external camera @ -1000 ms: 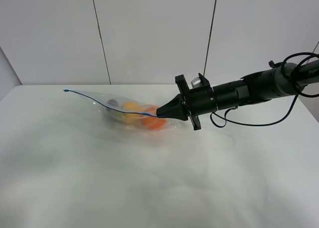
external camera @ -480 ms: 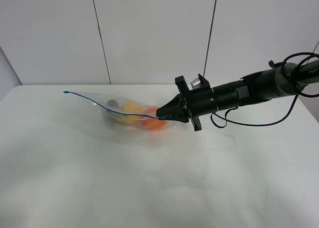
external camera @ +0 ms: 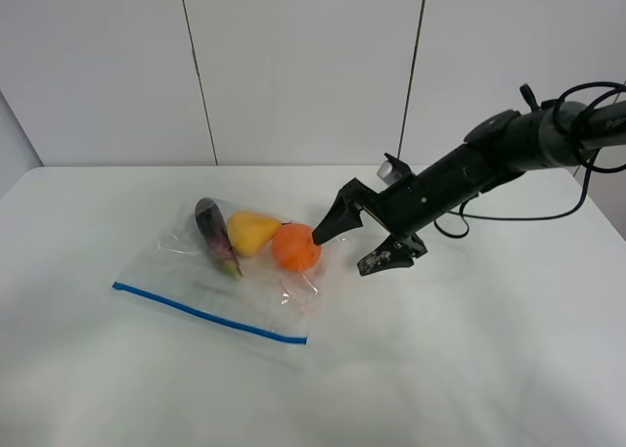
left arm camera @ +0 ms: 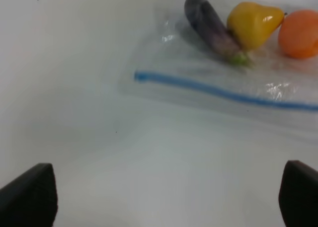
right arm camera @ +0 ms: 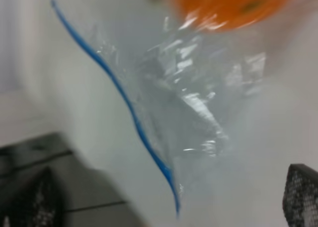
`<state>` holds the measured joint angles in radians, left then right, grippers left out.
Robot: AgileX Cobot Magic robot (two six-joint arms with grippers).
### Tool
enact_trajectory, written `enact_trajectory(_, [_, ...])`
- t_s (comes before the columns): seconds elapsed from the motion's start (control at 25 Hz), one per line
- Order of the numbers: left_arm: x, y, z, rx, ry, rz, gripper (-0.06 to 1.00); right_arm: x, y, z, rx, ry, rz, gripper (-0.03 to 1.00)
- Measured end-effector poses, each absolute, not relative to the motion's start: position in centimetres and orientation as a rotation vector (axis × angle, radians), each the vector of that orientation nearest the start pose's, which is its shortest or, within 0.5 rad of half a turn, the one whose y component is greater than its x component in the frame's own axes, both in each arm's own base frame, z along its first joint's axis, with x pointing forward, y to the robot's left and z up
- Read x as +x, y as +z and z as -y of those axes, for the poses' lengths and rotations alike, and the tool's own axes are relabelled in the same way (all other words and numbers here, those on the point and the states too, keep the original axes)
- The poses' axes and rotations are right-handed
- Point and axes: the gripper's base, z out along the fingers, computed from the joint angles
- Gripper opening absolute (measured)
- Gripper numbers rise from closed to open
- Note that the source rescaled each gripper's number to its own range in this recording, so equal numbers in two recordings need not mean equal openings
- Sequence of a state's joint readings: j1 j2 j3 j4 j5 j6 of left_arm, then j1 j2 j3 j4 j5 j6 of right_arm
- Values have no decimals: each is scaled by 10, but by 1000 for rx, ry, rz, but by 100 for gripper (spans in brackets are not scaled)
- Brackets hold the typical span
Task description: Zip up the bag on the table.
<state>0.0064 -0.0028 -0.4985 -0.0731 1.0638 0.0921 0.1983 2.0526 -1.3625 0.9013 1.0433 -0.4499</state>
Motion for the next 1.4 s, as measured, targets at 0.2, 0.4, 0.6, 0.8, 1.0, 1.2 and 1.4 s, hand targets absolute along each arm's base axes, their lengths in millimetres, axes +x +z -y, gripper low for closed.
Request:
enact_trajectory(0.2, [-5,277,6,91,-26,-2042,100,407,201,-115,-286,575,-2931,99])
enact_trajectory(0.4, [-5,277,6,91,-26,-2042,100,423,229,-89,-290,207,-2910,99])
enact_trajectory(0.6, [-5,277,6,91,-26,-2042,100,426,232,-50,-186,139,-2960,99])
enact_trajectory(0.8, [-5,277,6,91,-26,-2042,100,424,232,-23,-123,117,-3003,99])
enact_trajectory(1.0, [-5,277,6,91,-26,-2042,100,414,253,-22,-127,115,-2962,100])
enact_trajectory(1.2, [-5,275,6,91,-26,-2047,100,375,280,-21,-127,114,-2937,100])
enact_trajectory(1.4, [-4,274,6,90,-27,-2052,100,314,299,-18,-127,114,-2930,100])
